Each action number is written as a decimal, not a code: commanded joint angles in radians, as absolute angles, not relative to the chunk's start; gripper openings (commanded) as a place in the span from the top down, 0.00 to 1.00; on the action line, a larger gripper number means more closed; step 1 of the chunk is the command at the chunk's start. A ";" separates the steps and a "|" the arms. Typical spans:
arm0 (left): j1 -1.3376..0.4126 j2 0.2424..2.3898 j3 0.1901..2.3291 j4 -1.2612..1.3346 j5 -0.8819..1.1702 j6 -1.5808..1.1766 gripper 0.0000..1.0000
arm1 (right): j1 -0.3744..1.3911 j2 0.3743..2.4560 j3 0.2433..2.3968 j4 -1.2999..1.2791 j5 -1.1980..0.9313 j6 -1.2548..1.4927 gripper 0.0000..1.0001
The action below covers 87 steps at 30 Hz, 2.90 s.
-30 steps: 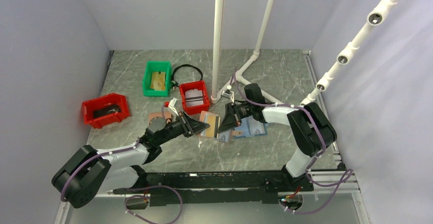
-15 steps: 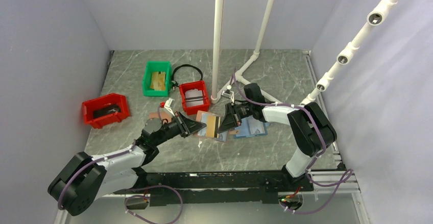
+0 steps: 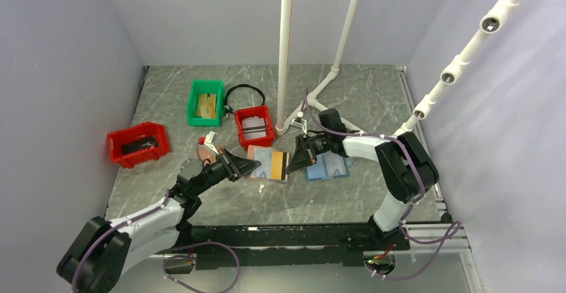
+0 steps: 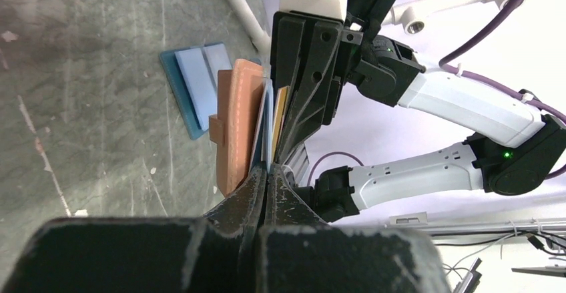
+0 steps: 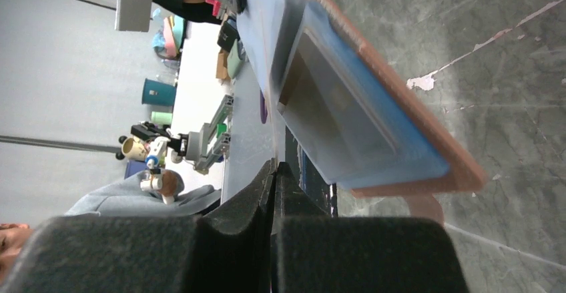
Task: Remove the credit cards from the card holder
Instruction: Remove the credit card from the card holder, then place the card holder at the center of the board, then place the credit card in the storage box.
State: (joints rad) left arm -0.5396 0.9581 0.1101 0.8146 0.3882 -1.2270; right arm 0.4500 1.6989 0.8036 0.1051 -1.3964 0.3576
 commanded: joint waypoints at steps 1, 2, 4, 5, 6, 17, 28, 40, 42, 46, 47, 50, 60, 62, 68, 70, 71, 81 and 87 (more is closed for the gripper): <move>-0.499 0.854 0.089 0.766 0.400 -1.232 1.00 | 0.443 1.705 0.845 0.045 -1.402 0.263 1.00; -0.489 0.830 0.083 0.744 0.400 -1.231 1.00 | 0.442 1.705 0.849 0.029 -1.400 0.249 1.00; -0.475 0.778 0.077 0.698 0.402 -1.227 1.00 | 0.442 1.706 0.855 0.008 -1.398 0.231 1.00; -0.469 0.761 0.077 0.665 0.403 -1.223 1.00 | 0.442 1.706 0.857 0.005 -1.398 0.224 1.00; -0.466 0.745 0.076 0.646 0.403 -1.221 1.00 | 0.442 1.704 0.857 0.005 -1.397 0.223 1.00; -0.462 0.834 0.081 0.670 0.435 -1.206 1.00 | 0.437 1.660 0.873 -0.031 -1.422 0.190 1.00; -0.530 1.292 0.152 0.932 0.460 -1.207 1.00 | 0.415 1.652 0.879 -0.048 -1.415 0.178 1.00; -0.531 0.990 0.273 0.105 0.249 -1.100 0.54 | 0.408 1.677 0.888 -0.071 -1.404 0.174 1.00; -0.531 0.878 0.296 -0.042 0.204 -1.082 0.47 | 0.408 1.675 0.887 -0.069 -1.403 0.175 1.00; -0.531 0.675 0.349 -0.260 0.148 -1.000 0.38 | 0.408 1.672 0.886 -0.069 -1.401 0.176 1.00; -0.529 0.638 0.362 -0.294 0.137 -0.985 0.33 | 0.409 1.672 0.887 -0.072 -1.401 0.174 1.00; -0.529 0.542 0.387 -0.289 0.166 -0.956 0.17 | 0.409 1.672 0.887 -0.073 -1.405 0.173 1.00; -0.529 0.738 0.521 -0.042 0.398 -0.910 0.14 | 0.410 1.661 0.882 -0.039 -1.433 0.201 1.00; -0.529 0.821 0.545 0.002 0.455 -0.899 0.16 | 0.410 1.661 0.883 -0.038 -1.438 0.204 1.00; -0.539 0.972 0.523 0.227 0.557 -0.936 0.21 | 0.410 1.660 0.878 -0.015 -1.455 0.224 1.00; -0.554 1.004 0.515 0.269 0.560 -0.941 0.22 | 0.410 1.659 0.877 -0.011 -1.458 0.228 1.00; -0.563 1.018 0.511 0.290 0.560 -0.944 0.24 | 0.410 1.660 0.877 -0.011 -1.459 0.229 1.00; -0.650 1.157 0.510 0.432 0.563 -0.972 0.41 | 0.409 1.666 0.863 0.053 -1.469 0.281 1.00; -0.673 1.223 0.513 0.522 0.585 -0.996 0.70 | 0.410 1.665 0.862 0.055 -1.463 0.287 1.00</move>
State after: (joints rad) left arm -0.6598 1.1988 0.5106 0.3939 0.5419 -0.9787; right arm 0.4126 1.6901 0.8536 0.0032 -1.4342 0.2829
